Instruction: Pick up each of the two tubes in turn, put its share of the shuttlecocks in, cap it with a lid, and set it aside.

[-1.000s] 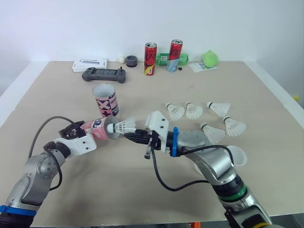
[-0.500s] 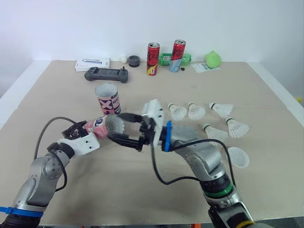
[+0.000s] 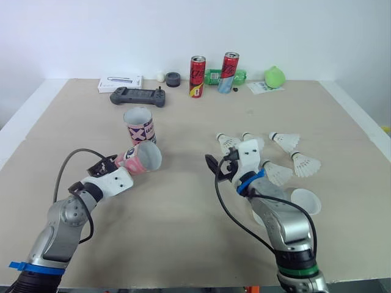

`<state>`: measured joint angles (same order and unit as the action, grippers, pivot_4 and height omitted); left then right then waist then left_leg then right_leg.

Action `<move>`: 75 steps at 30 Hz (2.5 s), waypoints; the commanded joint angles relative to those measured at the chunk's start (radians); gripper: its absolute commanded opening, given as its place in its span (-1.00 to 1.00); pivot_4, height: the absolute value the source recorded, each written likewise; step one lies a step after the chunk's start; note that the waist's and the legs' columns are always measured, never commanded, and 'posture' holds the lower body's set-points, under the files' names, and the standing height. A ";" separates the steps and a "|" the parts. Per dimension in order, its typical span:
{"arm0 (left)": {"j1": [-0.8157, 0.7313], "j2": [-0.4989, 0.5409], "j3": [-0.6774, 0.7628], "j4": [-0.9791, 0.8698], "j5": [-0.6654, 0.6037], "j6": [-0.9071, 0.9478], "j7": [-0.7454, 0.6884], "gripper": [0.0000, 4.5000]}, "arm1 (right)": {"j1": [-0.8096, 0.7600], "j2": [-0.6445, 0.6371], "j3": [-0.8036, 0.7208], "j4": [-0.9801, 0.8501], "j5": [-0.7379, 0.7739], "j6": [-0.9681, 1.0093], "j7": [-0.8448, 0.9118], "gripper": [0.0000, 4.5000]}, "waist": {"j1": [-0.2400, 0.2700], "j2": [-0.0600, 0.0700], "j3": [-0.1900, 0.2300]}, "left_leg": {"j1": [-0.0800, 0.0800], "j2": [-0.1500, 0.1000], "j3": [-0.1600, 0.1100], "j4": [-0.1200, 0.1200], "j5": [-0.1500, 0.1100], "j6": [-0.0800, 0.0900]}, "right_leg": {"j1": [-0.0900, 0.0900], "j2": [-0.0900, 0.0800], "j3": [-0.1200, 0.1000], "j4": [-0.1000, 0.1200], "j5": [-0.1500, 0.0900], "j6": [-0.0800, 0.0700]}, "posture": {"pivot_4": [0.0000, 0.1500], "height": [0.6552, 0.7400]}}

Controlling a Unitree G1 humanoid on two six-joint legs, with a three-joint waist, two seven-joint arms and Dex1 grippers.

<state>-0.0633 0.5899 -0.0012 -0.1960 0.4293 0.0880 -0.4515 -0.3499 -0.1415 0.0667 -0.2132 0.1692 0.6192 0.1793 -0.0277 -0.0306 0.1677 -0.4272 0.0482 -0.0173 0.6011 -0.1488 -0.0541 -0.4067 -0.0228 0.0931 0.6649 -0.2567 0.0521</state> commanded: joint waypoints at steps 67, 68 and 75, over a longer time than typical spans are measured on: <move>-0.070 -0.056 -0.155 0.006 -0.056 0.004 -0.093 0.42 | 0.458 -0.141 -0.235 -0.570 0.039 -0.120 0.046 0.98 | 0.007 0.003 -0.001 | -0.003 -0.002 -0.001 0.000 0.000 0.001 | 0.000 -0.002 0.000 -0.001 -0.003 0.003 | 1.00 1.00; -0.073 -0.058 -0.158 0.003 -0.054 0.007 -0.096 0.42 | 0.492 -0.144 -0.239 -0.577 0.031 -0.104 0.036 0.98 | 0.007 0.004 -0.002 | -0.003 -0.002 -0.001 0.000 0.000 0.001 | 0.000 -0.002 0.000 -0.001 -0.003 0.003 | 1.00 1.00; -0.087 -0.060 -0.169 0.006 -0.050 0.007 -0.100 0.42 | 0.561 -0.109 -0.253 -0.534 0.010 -0.041 -0.037 0.98 | 0.005 0.005 -0.005 | -0.001 -0.002 0.000 0.000 0.000 0.001 | 0.000 -0.002 0.002 -0.001 -0.003 0.002 | 1.00 1.00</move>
<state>-0.1611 0.5323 -0.1224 -0.1885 0.3885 0.1044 -0.5258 0.2259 -0.2583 -0.1641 -0.7350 0.1793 0.5729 0.1631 -0.0229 -0.0255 0.1629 -0.4284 0.0463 -0.0175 0.6012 -0.1492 -0.0536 -0.4068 -0.0247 0.0945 0.6640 -0.2596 0.0543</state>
